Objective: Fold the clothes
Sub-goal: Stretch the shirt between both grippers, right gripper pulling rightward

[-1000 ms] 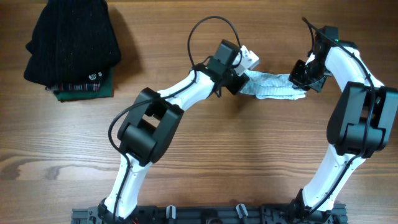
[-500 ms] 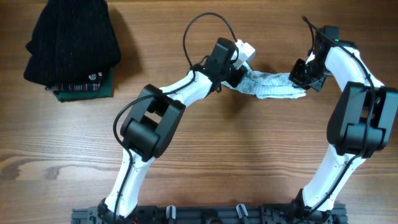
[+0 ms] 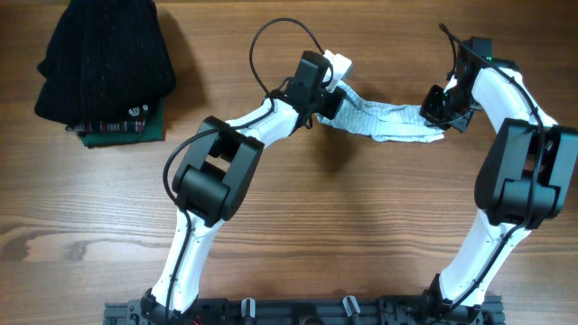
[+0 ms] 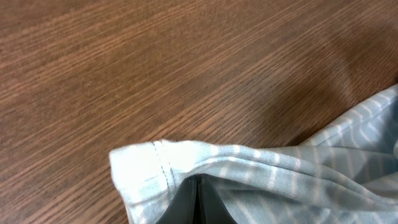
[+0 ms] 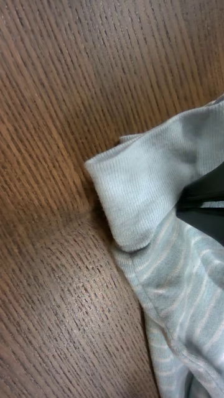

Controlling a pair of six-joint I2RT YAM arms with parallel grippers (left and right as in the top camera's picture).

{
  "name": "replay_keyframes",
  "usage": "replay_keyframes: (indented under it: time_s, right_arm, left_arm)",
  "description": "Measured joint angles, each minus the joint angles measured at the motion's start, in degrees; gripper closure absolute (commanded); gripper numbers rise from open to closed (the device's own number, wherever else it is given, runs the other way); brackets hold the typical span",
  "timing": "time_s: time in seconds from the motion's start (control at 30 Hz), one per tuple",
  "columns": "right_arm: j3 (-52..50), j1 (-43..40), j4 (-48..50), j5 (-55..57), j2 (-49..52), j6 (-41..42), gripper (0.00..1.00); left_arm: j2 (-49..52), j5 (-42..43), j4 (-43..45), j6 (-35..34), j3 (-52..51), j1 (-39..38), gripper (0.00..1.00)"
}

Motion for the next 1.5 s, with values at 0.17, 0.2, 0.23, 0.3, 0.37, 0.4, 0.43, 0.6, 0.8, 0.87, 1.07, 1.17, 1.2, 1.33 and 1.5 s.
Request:
replay_keyframes:
  time_s: [0.17,0.2,0.23,0.3,0.37,0.4,0.43,0.6,0.8,0.87,1.07,1.17,1.2,1.33,1.5]
  right_arm:
    - [-0.04,0.00,0.94,0.00,0.00,0.02,0.96]
    - [-0.04,0.00,1.51,-0.02,0.00,0.02,0.96]
    - [-0.11,0.00,2.21,-0.07,0.00,0.02,0.96]
    - [-0.15,0.00,4.31,-0.37,0.00,0.02,0.96]
    - [-0.22,0.00,6.23,-0.42,0.00,0.02,0.96]
    - [-0.24,0.00,7.63,-0.42,0.00,0.02,0.96]
    - [-0.26,0.00,8.61,-0.39,0.00,0.02,0.96]
    - [-0.28,0.00,11.96,1.18,0.00,1.18,0.96]
    - [-0.28,0.00,9.42,4.79,0.22,4.11,0.96]
    - [-0.31,-0.09,8.57,5.70,0.39,5.03,0.95]
    - [-0.04,-1.68,5.73,4.74,0.48,5.62,0.85]
    - [2.12,-4.46,-0.20,0.70,0.90,4.13,0.57]
    - [2.95,-5.14,-1.11,-0.48,0.90,3.74,0.49]
    - [7.26,-8.15,-4.11,-8.24,0.90,-0.94,0.27]
    - [7.76,-9.75,-5.70,-16.33,0.90,-4.68,0.22]
  left_arm:
    - [-0.44,0.02,-5.95,-0.66,1.55,0.17,0.96]
    - [-0.70,0.07,-7.34,-0.83,1.70,0.37,0.96]
    - [-0.87,0.13,-8.28,-1.07,1.79,0.50,0.96]
    - [-1.29,0.72,-10.32,-1.77,1.97,1.09,0.96]
    - [-1.49,1.38,-11.30,-2.45,1.97,1.66,0.96]
    - [-1.57,1.79,-11.58,-2.82,1.97,1.92,0.96]
    - [-1.57,2.08,-11.74,-3.04,1.97,2.12,0.96]
    - [-1.60,2.40,-11.80,-3.65,1.97,2.23,0.96]
    - [-1.60,2.38,-12.46,-3.67,2.14,2.23,0.96]
    - [-1.60,2.38,-12.87,-3.74,2.29,2.25,0.96]
    - [-2.10,2.40,-15.08,-6.97,2.43,2.95,0.96]
    - [-2.69,2.45,-16.79,-9.11,2.36,4.37,0.96]
    - [-2.78,2.43,-17.05,-9.27,2.32,4.66,0.96]
    - [-3.06,2.43,-17.73,-10.08,2.16,5.49,0.96]
    - [-3.08,2.29,-17.68,-10.27,2.14,5.44,0.96]
